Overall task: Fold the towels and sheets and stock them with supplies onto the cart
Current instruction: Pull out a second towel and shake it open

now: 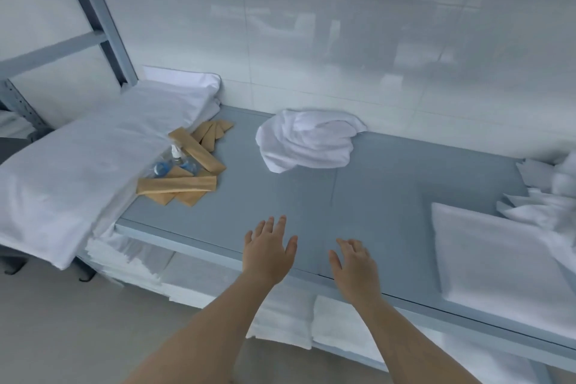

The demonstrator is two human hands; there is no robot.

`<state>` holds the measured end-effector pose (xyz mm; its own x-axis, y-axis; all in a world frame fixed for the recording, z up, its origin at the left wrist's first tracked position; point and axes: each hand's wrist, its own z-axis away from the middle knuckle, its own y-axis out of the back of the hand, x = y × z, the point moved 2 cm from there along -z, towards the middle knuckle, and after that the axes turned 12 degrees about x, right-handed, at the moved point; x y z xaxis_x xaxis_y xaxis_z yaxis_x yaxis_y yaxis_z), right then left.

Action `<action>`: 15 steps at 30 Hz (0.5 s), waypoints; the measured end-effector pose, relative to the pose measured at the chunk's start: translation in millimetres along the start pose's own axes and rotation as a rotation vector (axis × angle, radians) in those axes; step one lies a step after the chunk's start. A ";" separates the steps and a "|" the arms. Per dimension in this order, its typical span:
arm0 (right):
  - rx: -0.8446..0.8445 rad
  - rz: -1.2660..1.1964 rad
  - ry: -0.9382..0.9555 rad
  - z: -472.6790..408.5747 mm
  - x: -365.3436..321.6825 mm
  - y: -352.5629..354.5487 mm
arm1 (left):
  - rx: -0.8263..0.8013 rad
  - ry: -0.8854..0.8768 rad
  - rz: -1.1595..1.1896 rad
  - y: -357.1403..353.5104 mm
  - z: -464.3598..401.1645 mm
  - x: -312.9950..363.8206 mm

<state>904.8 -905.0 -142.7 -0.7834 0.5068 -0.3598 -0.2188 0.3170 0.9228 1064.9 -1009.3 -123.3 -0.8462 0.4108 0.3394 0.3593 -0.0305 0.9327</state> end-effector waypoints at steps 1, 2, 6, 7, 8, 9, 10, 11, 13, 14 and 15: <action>0.001 -0.001 0.000 -5.5 -17.8 -6.3 | -0.004 -0.008 -0.004 4.1 -11.3 -14.9; 0.005 -0.008 -0.005 -11.1 -34.2 -12.2 | -0.008 -0.018 -0.009 7.5 -22.4 -28.6; 0.044 -0.023 -0.031 -32.0 -81.7 -28.2 | -0.032 -0.068 -0.022 15.5 -57.7 -66.7; 0.051 -0.022 -0.044 -36.4 -89.9 -30.9 | -0.035 -0.084 -0.025 16.8 -64.6 -73.0; 0.057 -0.024 -0.056 -40.4 -96.8 -33.2 | -0.038 -0.099 -0.026 17.7 -71.5 -77.9; 0.060 -0.023 -0.067 -44.0 -102.7 -35.3 | -0.044 -0.113 -0.025 18.3 -77.8 -82.2; 0.062 -0.018 -0.077 -46.9 -106.9 -37.4 | -0.051 -0.124 -0.023 18.4 -83.8 -85.4; 0.062 -0.010 -0.086 -49.7 -109.7 -39.3 | -0.059 -0.134 -0.019 17.8 -89.9 -87.9; 0.058 0.005 -0.102 -56.3 -112.0 -43.0 | -0.079 -0.146 -0.014 15.3 -102.1 -91.1; 0.052 0.013 -0.110 -60.4 -111.5 -44.7 | -0.087 -0.148 -0.015 13.4 -108.1 -92.0; 0.046 0.022 -0.114 -65.4 -109.9 -46.4 | -0.092 -0.149 -0.017 10.8 -114.4 -92.3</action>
<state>963.0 -1027.8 -137.0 -0.7156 0.6014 -0.3552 -0.1729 0.3402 0.9243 1101.8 -1151.8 -130.6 -0.7814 0.5425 0.3084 0.3024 -0.1031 0.9476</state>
